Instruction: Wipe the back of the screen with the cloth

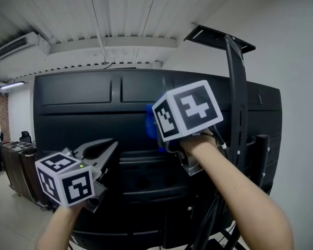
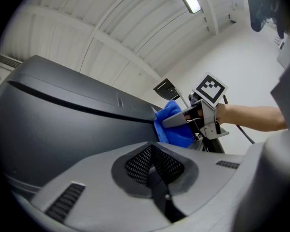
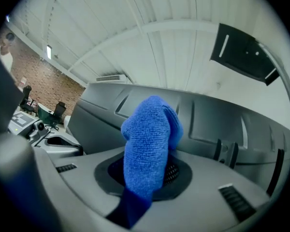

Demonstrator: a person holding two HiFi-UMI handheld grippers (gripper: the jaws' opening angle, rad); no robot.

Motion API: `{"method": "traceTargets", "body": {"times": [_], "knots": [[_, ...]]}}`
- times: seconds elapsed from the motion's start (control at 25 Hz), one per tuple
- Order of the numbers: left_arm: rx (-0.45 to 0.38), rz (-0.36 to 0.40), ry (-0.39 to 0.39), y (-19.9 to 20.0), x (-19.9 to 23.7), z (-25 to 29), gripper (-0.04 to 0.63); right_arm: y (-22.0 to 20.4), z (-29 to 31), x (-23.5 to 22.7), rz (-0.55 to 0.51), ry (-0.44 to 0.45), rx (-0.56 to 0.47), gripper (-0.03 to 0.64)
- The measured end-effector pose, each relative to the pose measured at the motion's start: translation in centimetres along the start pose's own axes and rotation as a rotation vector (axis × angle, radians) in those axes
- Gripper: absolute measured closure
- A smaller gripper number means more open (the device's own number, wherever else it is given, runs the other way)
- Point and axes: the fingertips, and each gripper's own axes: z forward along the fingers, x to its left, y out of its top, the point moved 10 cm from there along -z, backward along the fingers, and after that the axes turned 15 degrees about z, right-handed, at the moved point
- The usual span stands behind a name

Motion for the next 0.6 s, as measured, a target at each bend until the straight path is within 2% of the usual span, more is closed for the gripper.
{"method": "traceTargets", "body": {"times": [0.12,0.24,0.4,0.6], "knots": [[-0.001,-0.002,0.003,-0.2,0.1,-0.6,0.589,0.3,-0.6,0.9,0.002,0.041,-0.039,0.568],[0.001,0.000,0.012,-0.3,0.5,-1.8,0.589,1.1,-1.9,3.4,0.014,0.123,-0.101,0.568],[0.022,0.007,0.056,-0.8,2.3,-5.1,0.589,2.0,-2.3,9.4,0.032,0.299,-0.184,0.568],[0.059,0.014,0.127,-1.2,3.9,-8.9,0.589,0.7,-0.9,15.8,0.093,0.504,-0.217,0.568]]}}
